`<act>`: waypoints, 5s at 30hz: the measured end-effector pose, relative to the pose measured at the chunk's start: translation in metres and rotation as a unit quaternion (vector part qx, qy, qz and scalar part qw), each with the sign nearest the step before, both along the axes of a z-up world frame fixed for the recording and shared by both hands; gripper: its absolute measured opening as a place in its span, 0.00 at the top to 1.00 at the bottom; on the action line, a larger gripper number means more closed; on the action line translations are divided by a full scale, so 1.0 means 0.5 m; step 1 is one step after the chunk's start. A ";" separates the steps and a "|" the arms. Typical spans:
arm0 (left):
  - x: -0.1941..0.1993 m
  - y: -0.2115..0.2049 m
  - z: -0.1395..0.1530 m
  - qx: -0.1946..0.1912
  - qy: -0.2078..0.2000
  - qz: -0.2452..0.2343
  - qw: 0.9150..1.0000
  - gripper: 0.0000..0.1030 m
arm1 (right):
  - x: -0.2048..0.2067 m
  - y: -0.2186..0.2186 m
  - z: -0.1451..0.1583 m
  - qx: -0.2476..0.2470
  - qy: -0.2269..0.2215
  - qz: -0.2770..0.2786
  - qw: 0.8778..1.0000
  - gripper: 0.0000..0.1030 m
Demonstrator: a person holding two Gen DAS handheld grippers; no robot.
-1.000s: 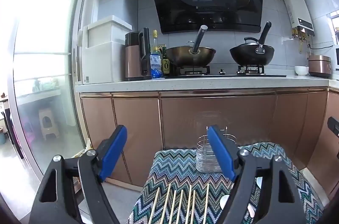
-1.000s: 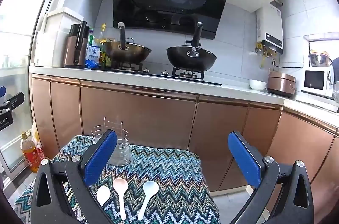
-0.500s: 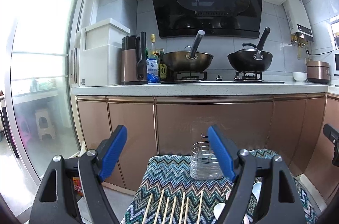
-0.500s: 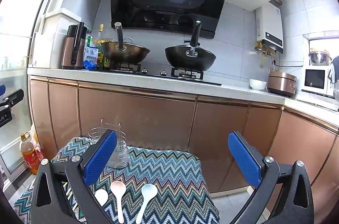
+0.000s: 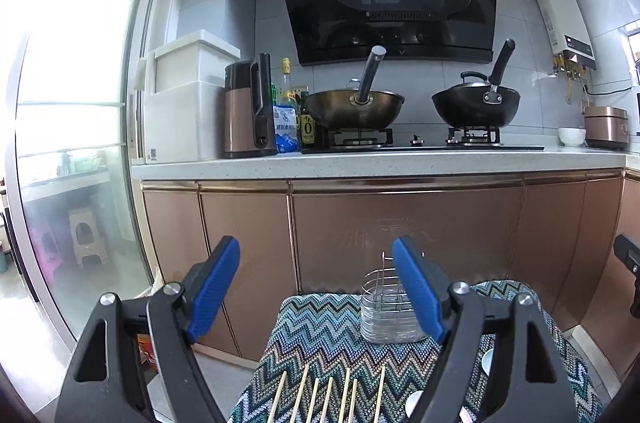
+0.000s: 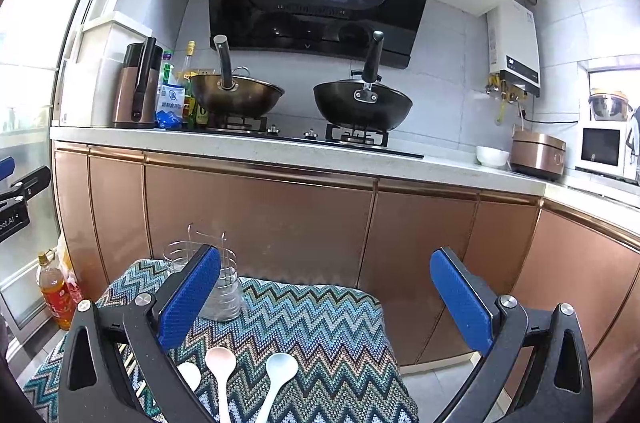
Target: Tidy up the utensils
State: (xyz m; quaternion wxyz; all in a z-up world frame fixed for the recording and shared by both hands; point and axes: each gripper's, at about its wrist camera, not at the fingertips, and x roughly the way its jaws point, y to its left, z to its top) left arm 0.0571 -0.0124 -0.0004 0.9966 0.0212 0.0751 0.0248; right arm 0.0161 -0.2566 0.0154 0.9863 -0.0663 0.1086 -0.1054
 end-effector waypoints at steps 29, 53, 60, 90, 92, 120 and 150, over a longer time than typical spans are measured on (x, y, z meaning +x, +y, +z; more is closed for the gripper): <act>0.301 0.125 -0.289 -0.109 0.389 -0.126 0.906 0.34 | 0.250 -0.047 -0.260 0.134 0.258 0.187 0.938 0.39; 0.458 0.116 -0.481 -0.097 0.544 -0.111 0.826 0.72 | 0.425 -0.003 -0.463 0.144 0.416 0.283 0.852 0.65; 0.475 0.117 -0.506 -0.097 0.564 -0.112 0.812 0.81 | 0.438 0.002 -0.485 0.140 0.435 0.292 0.840 0.65; 0.449 0.103 -0.470 -0.062 0.531 -0.107 0.838 0.96 | 0.463 0.033 -0.456 0.081 0.460 0.338 0.817 0.94; 0.427 0.106 -0.441 -0.065 0.512 -0.110 0.850 0.96 | 0.434 0.029 -0.427 0.069 0.444 0.330 0.830 0.94; 0.564 0.011 -0.052 -0.202 0.020 -0.045 0.978 0.96 | 0.567 0.114 -0.165 -0.002 0.034 0.123 0.992 0.94; 0.261 0.129 0.079 -0.090 0.008 -0.007 0.996 0.65 | 0.265 0.088 -0.028 0.043 -0.005 0.137 0.990 0.66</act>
